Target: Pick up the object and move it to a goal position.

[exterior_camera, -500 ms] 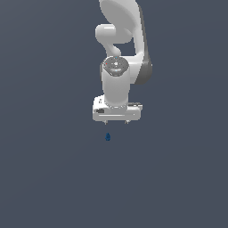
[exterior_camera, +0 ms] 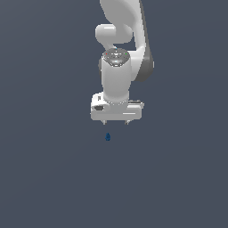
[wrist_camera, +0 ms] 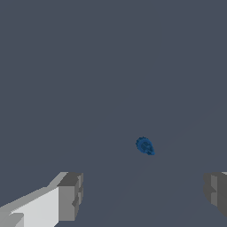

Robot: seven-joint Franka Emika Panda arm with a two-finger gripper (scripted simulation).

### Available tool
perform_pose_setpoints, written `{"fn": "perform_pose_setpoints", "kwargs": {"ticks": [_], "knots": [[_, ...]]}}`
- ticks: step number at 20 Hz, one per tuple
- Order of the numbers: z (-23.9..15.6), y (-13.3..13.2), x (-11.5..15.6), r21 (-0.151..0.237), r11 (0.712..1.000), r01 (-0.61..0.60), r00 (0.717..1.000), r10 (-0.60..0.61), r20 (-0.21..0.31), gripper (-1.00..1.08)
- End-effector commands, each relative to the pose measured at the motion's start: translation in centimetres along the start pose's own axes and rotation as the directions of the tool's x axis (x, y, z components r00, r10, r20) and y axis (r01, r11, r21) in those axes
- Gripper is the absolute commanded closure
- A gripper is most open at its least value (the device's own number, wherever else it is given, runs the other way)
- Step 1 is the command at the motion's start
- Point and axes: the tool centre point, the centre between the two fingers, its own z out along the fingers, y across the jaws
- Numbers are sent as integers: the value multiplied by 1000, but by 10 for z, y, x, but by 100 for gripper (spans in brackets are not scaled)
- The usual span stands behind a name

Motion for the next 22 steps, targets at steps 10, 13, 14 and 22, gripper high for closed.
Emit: {"fn": "perform_pose_setpoints", "kwargs": {"ticks": [10, 13, 14, 22], "knots": [[3, 4, 2, -4, 999, 40, 999, -40, -6, -92], [10, 7, 1, -6, 997, 76, 997, -76, -3, -92], [12, 8, 1, -6, 996, 91, 996, -91, -1, -92], [40, 21, -4, -8, 968, 249, 968, -249, 14, -92]]}}
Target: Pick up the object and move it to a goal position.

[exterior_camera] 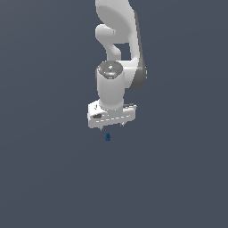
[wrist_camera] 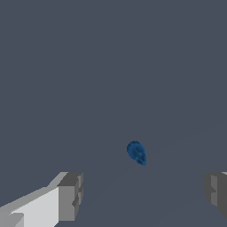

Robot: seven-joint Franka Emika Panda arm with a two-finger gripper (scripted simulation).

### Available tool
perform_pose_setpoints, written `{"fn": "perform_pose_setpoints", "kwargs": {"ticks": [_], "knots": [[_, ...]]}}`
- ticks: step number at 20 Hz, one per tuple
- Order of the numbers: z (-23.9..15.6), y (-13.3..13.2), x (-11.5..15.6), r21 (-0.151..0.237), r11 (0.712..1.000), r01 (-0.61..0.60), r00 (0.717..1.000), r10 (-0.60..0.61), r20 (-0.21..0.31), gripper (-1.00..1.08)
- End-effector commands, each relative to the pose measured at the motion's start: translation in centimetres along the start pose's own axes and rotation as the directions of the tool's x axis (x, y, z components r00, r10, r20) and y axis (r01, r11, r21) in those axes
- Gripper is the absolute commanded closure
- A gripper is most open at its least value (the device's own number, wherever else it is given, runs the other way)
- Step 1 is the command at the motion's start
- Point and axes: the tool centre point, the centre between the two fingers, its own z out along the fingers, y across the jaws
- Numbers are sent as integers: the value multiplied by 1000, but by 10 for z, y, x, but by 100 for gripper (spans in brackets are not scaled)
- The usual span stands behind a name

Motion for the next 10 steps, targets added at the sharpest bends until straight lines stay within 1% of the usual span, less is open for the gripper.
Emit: {"fn": "perform_pose_setpoints", "kwargs": {"ticks": [1, 6, 10], "knots": [[10, 4, -3, 0, 998, 60, 998, -60, 5, -92], [30, 12, -9, 3, 985, 175, 985, -175, 14, -92], [41, 16, -13, 7, 970, 244, 970, -244, 19, -92]]}}
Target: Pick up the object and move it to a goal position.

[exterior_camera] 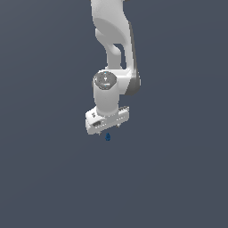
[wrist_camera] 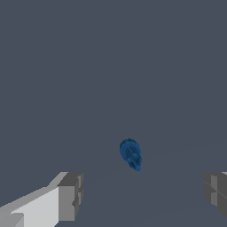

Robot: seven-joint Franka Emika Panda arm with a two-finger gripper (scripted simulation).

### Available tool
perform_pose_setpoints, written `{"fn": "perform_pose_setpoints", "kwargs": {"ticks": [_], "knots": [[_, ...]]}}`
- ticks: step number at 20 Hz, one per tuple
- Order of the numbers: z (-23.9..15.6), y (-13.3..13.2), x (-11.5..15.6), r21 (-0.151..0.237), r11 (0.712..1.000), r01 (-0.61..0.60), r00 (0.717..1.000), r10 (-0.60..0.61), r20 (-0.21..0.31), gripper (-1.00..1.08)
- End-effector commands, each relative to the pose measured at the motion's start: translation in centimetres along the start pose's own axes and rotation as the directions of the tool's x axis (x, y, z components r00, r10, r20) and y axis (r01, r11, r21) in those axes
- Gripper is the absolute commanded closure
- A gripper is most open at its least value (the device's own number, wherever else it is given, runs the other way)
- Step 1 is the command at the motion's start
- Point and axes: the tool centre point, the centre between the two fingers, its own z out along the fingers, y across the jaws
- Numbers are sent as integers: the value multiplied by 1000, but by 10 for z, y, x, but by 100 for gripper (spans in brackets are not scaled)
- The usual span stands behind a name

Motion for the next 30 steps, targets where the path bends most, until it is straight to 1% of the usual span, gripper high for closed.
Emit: {"fn": "perform_pose_setpoints", "kwargs": {"ticks": [1, 8, 16, 25, 30], "knots": [[7, 2, -3, 1, 999, 43, 999, -43, 2, -92], [18, 5, -7, 5, 994, 109, 994, -109, 6, -92], [22, 5, -8, 6, 993, 115, 993, -115, 7, -92], [62, 4, -9, 6, 993, 118, 993, -119, 7, -92], [69, 5, -8, 6, 993, 119, 993, -119, 7, -92]]}}
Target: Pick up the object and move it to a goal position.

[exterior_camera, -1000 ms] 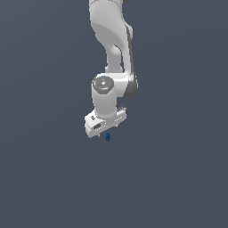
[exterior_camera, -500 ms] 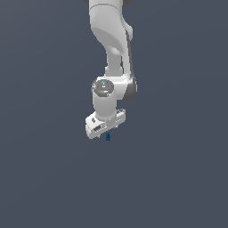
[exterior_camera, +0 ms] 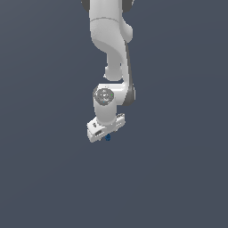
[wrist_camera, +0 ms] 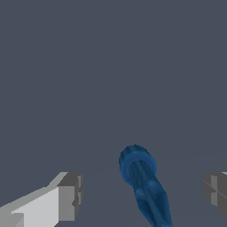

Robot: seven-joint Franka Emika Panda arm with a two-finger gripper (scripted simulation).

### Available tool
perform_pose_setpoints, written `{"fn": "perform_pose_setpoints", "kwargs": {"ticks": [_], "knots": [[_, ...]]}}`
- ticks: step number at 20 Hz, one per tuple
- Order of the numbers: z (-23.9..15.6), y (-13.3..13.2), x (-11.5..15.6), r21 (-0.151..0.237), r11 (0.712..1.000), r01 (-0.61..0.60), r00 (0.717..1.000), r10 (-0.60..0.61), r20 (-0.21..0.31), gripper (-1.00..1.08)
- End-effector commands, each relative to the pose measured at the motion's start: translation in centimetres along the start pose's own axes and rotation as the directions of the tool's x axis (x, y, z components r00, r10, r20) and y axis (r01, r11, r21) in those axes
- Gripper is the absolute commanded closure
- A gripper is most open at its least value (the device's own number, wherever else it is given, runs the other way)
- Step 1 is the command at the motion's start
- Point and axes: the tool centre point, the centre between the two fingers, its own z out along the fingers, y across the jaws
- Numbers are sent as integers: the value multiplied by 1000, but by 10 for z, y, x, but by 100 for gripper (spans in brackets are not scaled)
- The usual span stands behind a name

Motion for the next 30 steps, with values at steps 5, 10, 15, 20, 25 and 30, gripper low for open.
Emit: {"fn": "perform_pose_setpoints", "kwargs": {"ticks": [5, 10, 15, 20, 25, 30], "knots": [[1, 1, 1, -1, 1000, 0, 1000, 0, -1, 108], [1, 1, 1, -1, 1000, 0, 1000, 0, -1, 108], [-2, -5, 4, -1, 1000, 0, 1000, 0, -1, 108], [-13, -28, 17, -1, 1000, 0, 1000, 0, -1, 108], [-32, -69, 40, -2, 1000, 0, 1000, 0, -1, 108], [-57, -120, 71, -2, 1000, 0, 1000, 0, -1, 108]]}}
